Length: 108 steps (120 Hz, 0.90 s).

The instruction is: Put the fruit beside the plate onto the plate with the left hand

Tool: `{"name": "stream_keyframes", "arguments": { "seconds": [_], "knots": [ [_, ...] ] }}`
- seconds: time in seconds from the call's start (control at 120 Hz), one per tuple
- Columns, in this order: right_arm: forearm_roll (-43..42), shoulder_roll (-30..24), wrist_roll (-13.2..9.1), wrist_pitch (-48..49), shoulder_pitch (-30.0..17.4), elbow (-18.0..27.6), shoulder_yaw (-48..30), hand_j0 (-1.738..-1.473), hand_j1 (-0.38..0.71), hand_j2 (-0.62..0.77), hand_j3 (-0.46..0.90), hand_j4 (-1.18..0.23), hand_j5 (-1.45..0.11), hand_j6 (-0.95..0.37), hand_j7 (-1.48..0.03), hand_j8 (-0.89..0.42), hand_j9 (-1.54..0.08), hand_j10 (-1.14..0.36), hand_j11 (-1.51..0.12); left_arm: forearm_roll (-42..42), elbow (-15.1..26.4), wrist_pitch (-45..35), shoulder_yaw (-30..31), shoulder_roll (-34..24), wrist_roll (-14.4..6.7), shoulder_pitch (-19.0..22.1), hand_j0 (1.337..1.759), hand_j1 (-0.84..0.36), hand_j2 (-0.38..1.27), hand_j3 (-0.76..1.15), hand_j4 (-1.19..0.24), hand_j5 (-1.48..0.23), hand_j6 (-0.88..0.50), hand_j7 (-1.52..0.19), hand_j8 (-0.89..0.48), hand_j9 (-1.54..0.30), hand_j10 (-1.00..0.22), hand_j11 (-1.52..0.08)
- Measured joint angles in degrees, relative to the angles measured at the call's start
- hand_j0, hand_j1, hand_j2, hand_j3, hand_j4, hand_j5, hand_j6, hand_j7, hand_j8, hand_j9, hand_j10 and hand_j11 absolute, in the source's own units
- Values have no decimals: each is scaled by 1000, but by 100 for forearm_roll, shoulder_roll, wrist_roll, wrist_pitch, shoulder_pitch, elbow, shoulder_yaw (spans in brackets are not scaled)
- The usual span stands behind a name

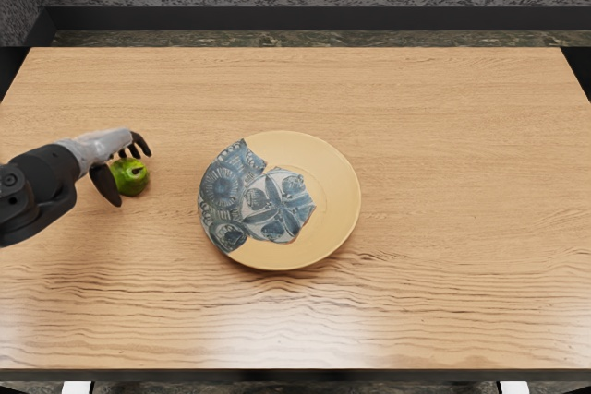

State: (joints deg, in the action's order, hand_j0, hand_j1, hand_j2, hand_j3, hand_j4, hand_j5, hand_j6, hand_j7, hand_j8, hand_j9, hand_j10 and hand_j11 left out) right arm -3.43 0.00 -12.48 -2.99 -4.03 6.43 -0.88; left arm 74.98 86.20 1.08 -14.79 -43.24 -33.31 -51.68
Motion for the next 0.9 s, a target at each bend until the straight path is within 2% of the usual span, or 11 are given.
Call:
{"name": "stream_keyframes", "arguments": {
  "seconds": [0.425, 0.775, 0.9],
  "knots": [
    [0, 0, 0, -1, -1, -1, 0, -1658, -349, 0, 0, 0, 0, -1, 0, -1, 0, 0, 0, 14, -7, 5, 66, 36, 0, 0, 1656, -204, 128, 0, -509, -645, -486, -654, -429, -656, -502, -656],
    [0, 0, 0, -4, -8, -2, 0, -1658, -349, 0, 0, 0, 0, -1, 0, 0, 0, 0, 0, -18, -3, 62, 75, 35, 4, -85, 1654, -244, 187, 0, -536, -758, -391, -750, -385, -754, -558, -753],
    [0, 0, 0, -4, -9, -2, 0, -1658, -349, 0, 0, 0, 0, -1, 0, 0, 0, 0, 0, -53, 13, 86, 72, 35, 12, -281, 1654, -275, 231, 0, -513, -777, -372, -759, -364, -764, -563, -763]
  ]
}}
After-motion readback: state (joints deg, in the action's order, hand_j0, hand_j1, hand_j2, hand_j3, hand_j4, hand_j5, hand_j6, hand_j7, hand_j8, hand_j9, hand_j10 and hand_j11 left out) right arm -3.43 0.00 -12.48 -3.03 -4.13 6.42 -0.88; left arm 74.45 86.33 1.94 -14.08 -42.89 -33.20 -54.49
